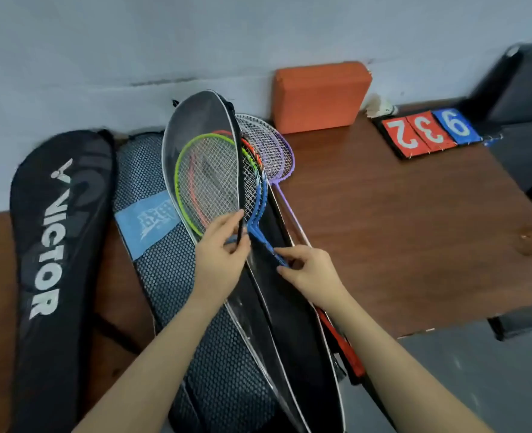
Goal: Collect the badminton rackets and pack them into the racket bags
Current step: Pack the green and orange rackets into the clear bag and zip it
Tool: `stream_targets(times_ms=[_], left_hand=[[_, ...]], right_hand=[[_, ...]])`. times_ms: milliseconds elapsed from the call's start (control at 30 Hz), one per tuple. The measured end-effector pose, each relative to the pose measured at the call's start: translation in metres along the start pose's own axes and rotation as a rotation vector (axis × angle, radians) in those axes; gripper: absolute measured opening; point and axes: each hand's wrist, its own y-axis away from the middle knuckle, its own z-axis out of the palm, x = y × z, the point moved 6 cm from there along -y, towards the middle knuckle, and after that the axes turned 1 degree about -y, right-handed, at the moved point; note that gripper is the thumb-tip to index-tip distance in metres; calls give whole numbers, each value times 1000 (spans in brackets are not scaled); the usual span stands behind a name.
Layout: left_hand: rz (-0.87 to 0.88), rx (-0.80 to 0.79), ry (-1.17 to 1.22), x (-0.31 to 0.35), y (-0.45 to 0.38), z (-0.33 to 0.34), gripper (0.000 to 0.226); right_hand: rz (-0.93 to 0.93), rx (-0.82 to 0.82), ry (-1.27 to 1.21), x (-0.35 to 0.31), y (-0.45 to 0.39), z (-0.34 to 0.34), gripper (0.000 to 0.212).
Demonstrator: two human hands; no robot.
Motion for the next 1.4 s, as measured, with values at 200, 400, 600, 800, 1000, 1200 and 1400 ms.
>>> stream_targets(times_ms=[200, 400, 600, 800, 1000, 1200, 1400], left_hand=[[-1, 57, 26, -3, 4, -29, 39], [-6, 159, 28, -13, -6, -69, 35], [1, 176, -17, -28, -23, -93, 34], [-55, 148, 5, -52, -31, -88, 32], [16, 135, -78, -57, -32, -66, 34], [34, 3, -555, -48, -6, -35, 76], [-162, -129, -702, -45, 75, 4, 85]], right_hand=[[-75, 40, 86, -34, -38, 23, 31], [-124, 104, 125, -71, -72, 50, 27], [-141, 79, 166, -81, -100, 88, 27], [-132, 0, 253, -56, -111, 108, 34], [-176, 8, 331, -31, -79, 86, 33], [-149, -2, 312, -5, -22, 51, 28], [-131, -82, 320, 30, 34, 31, 28]])
